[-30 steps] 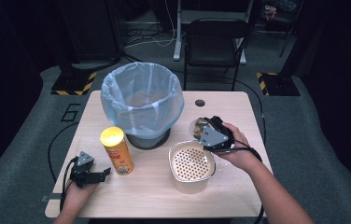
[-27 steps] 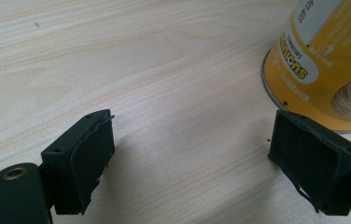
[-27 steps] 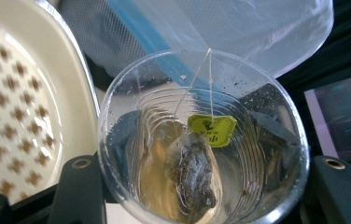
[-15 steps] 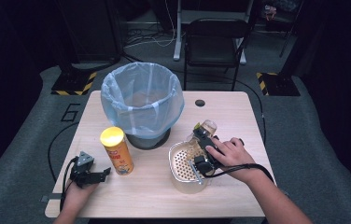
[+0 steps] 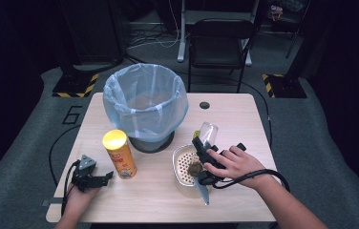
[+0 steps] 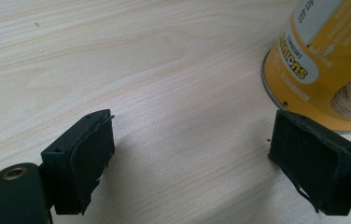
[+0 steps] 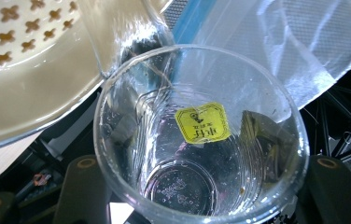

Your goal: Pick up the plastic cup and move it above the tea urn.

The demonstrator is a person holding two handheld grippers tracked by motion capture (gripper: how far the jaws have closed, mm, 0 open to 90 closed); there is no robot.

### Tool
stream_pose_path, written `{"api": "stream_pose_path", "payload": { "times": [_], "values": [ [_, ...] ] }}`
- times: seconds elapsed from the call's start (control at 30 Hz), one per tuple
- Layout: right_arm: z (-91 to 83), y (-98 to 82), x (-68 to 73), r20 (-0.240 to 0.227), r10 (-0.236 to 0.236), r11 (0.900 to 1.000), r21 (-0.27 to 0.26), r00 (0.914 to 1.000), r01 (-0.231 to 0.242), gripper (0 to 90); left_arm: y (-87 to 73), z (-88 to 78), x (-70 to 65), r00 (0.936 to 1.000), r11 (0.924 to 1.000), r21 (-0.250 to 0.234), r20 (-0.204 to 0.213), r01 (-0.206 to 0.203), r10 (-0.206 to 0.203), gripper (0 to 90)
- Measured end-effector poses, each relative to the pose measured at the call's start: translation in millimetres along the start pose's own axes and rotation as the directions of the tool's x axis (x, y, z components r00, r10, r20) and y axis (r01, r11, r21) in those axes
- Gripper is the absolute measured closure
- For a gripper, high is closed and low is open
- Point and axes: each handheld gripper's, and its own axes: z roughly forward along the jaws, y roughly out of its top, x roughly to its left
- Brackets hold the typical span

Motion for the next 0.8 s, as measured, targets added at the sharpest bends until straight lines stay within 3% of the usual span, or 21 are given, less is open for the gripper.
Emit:
{"api": "stream_pose_path", "payload": {
  "times": [0.2,0.33,0.43,0.63,0.8],
  "values": [
    [-3.9,2.0,-3.0,0.024,-0.018,1.000,-0.011,0.9996,0.018,40.8,0.0,0.0,0.0,1.0000,1.0000,0.000,0.000,0.000,0.000,13.6],
    [-5.2,0.5,-5.5,0.028,-0.062,0.998,-0.007,0.9977,0.062,40.7,0.0,0.0,0.0,1.0000,1.0000,0.000,0.000,0.000,0.000,13.6],
    [-5.9,0.6,-4.6,0.046,-0.053,0.999,-0.004,0.9975,0.053,40.7,0.0,0.0,0.0,1.0000,1.0000,0.000,0.000,0.000,0.000,13.6],
    [-6.8,1.4,-3.9,0.033,-0.082,0.997,-0.008,0.9961,0.082,40.6,0.0,0.0,0.0,1.0000,1.0000,0.000,0.000,0.000,0.000,13.6],
    [-8.2,3.9,-2.7,0.036,-0.077,0.997,-0.018,0.9964,0.078,40.5,0.0,0.0,0.0,1.0000,1.0000,0.000,0.000,0.000,0.000,13.6]
  ]
}}
